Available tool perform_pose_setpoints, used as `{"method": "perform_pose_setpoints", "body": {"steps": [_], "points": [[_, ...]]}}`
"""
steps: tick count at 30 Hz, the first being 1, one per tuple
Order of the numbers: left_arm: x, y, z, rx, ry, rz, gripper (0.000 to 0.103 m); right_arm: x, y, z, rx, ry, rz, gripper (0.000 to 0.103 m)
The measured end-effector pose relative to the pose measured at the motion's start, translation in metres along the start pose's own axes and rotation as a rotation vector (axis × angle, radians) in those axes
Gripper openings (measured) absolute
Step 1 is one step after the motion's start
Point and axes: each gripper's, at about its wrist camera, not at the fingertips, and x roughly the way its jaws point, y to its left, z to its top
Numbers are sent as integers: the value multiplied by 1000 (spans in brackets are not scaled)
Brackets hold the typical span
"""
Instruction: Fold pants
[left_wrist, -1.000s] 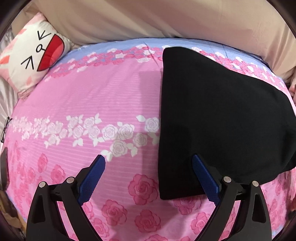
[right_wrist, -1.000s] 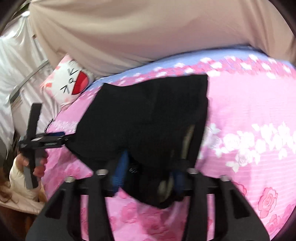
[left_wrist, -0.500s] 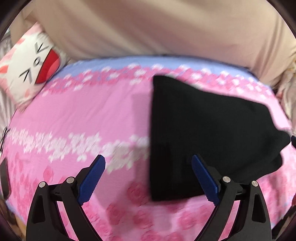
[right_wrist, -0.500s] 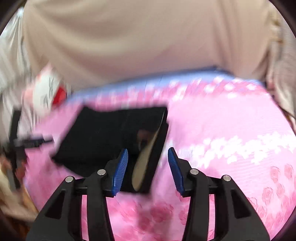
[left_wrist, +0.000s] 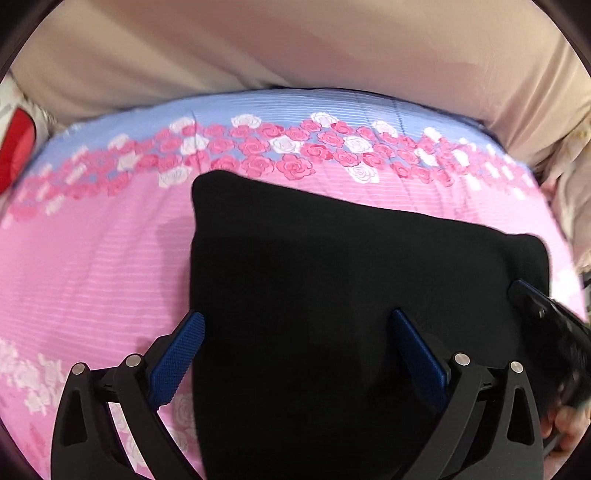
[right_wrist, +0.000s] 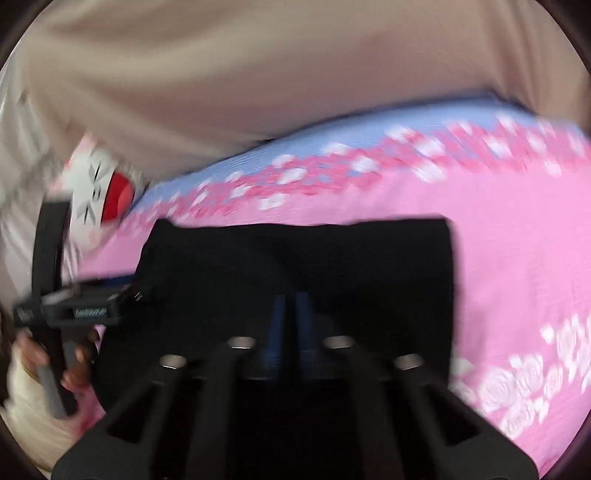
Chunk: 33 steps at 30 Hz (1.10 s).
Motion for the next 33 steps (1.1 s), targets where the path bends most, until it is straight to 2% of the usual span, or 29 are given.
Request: {"method": "perform_pose_setpoints", "body": {"steps": [2, 3, 5, 6, 7, 8, 9, 10, 12, 14, 15, 16, 17, 19, 21, 23, 24, 25, 26, 28, 29, 30, 31, 32, 33], "points": [[-11, 4, -4, -15, -27, 2, 98, -13, 16, 5, 27, -2, -15, 3], [-13, 0, -6, -8, -37, 19, 98, -17, 24, 10, -3, -10, -17, 9], [-12, -9, -9, 20, -48, 65, 98, -10, 50, 16, -97, -8, -1, 9], [-12, -12, -9, 27, -53, 79, 98, 2, 59, 18, -142, 13, -25, 19], [-13, -15, -11, 38, -64, 97, 98, 17, 59, 20, -164, 28, -96, 33], [-14, -16, -11, 49, -69, 106, 98, 26, 53, 21, -167, 38, -159, 34], [-15, -16, -10, 55, -69, 108, 98, 37, 40, 22, -142, 50, -187, 31], [-15, -16, -10, 54, -61, 97, 98, 34, 26, 24, -69, 29, -133, 28], [-15, -15, -10, 57, -54, 98, 98, 15, 13, 26, 4, -18, -135, 16], [-18, -16, -13, 77, -62, 108, 98, -10, 1, 24, 56, -87, -190, 17], [-18, -17, -14, 82, -66, 116, 98, -24, -4, 21, 84, -111, -236, 21], [-19, -17, -15, 82, -69, 120, 98, -39, -6, 17, 104, -126, -231, 23], [-19, -17, -15, 79, -69, 123, 98, -54, -4, 10, 112, -140, -172, 23], [-19, -19, -16, 77, -72, 134, 98, -62, 8, -2, 71, -124, -77, 23], [-19, -22, -17, 82, -76, 150, 98, -57, 30, -22, -21, -61, -28, 23], [-20, -24, -18, 90, -79, 165, 98, -45, 34, -39, -62, 4, -40, 28], [-21, -24, -18, 90, -77, 167, 98, -38, 25, -47, -65, 21, -87, 29], [-24, -23, -19, 90, -73, 161, 98, -38, 13, -54, -48, 3, -63, 20], [-28, -22, -20, 90, -71, 157, 98, -41, 6, -55, -22, -7, -45, 16], [-42, -16, -26, 98, -84, 160, 98, -61, -9, -51, 73, -22, -4, 15], [-51, -9, -30, 94, -94, 163, 98, -76, -13, -51, 78, -49, -38, 18], [-61, 1, -35, 75, -106, 154, 98, -87, -15, -50, 66, -62, -78, 23], [-70, 15, -41, 47, -111, 122, 98, -94, -19, -51, 64, -69, -108, 46], [-75, 27, -45, 13, -106, 81, 98, -106, -25, -54, 75, -83, -151, 63], [-78, 41, -51, -33, -94, 31, 98, -113, -30, -57, 92, -97, -161, 91]]}}
